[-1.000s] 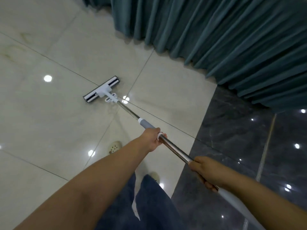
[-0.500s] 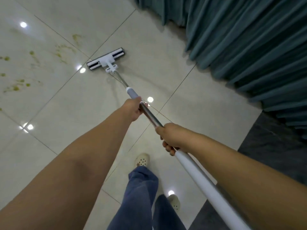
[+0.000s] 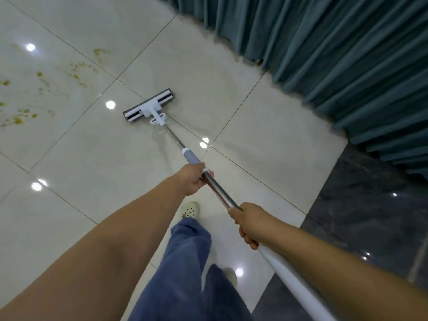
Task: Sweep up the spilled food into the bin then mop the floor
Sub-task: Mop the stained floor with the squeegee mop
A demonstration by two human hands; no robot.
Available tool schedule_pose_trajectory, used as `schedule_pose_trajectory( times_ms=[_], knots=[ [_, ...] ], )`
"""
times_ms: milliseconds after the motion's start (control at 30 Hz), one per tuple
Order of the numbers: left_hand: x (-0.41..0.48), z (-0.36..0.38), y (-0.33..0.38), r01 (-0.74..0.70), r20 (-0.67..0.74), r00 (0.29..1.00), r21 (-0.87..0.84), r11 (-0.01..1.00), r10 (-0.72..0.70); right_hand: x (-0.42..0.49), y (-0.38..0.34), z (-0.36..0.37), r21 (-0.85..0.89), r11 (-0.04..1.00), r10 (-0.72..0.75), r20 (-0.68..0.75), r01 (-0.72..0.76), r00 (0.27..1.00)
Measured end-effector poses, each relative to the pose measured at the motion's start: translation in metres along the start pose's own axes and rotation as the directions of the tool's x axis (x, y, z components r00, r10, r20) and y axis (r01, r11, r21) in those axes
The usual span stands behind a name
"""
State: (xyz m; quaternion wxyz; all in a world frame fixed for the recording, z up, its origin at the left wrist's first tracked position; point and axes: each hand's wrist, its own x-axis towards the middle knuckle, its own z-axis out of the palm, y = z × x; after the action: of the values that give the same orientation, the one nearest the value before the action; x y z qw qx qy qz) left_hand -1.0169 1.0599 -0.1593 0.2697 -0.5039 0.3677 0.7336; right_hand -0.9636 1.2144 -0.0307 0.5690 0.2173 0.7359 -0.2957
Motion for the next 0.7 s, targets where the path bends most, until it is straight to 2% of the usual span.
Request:
schedule_pose_trajectory(
  times_ms=[133,233,300,433,533,700],
  knots=[
    [-0.034,0.014,-0.117,0.045,0.047,0.998,0.013,0.999,-0.045,-0.037,0.119,0.007,-0.037,0.999,0.000,-0.012,-0.001,1.000],
    [-0.064,0.030,-0.210,0.125,0.080,0.989,-0.022,0.992,-0.123,-0.073,0.216,0.008,-0.162,0.985,-0.064,-0.065,0.053,0.996],
    [-0.084,0.041,-0.267,0.196,0.124,0.974,-0.022,0.980,-0.192,-0.097,0.275,0.006,-0.181,0.982,-0.073,-0.080,0.058,0.994],
    [-0.134,0.065,-0.355,0.333,0.154,0.934,-0.054,0.941,-0.322,-0.145,0.365,-0.002,-0.372,0.928,-0.021,-0.112,-0.022,0.993],
    [-0.167,0.075,-0.386,0.369,0.195,0.918,-0.107,0.923,-0.345,-0.171,0.390,-0.009,-0.519,0.853,-0.014,-0.125,-0.053,0.992],
    [-0.188,0.047,-0.382,0.345,0.231,0.929,-0.244,0.907,-0.291,-0.190,0.369,0.000,-0.541,0.838,0.004,-0.120,-0.069,0.993]
  ],
)
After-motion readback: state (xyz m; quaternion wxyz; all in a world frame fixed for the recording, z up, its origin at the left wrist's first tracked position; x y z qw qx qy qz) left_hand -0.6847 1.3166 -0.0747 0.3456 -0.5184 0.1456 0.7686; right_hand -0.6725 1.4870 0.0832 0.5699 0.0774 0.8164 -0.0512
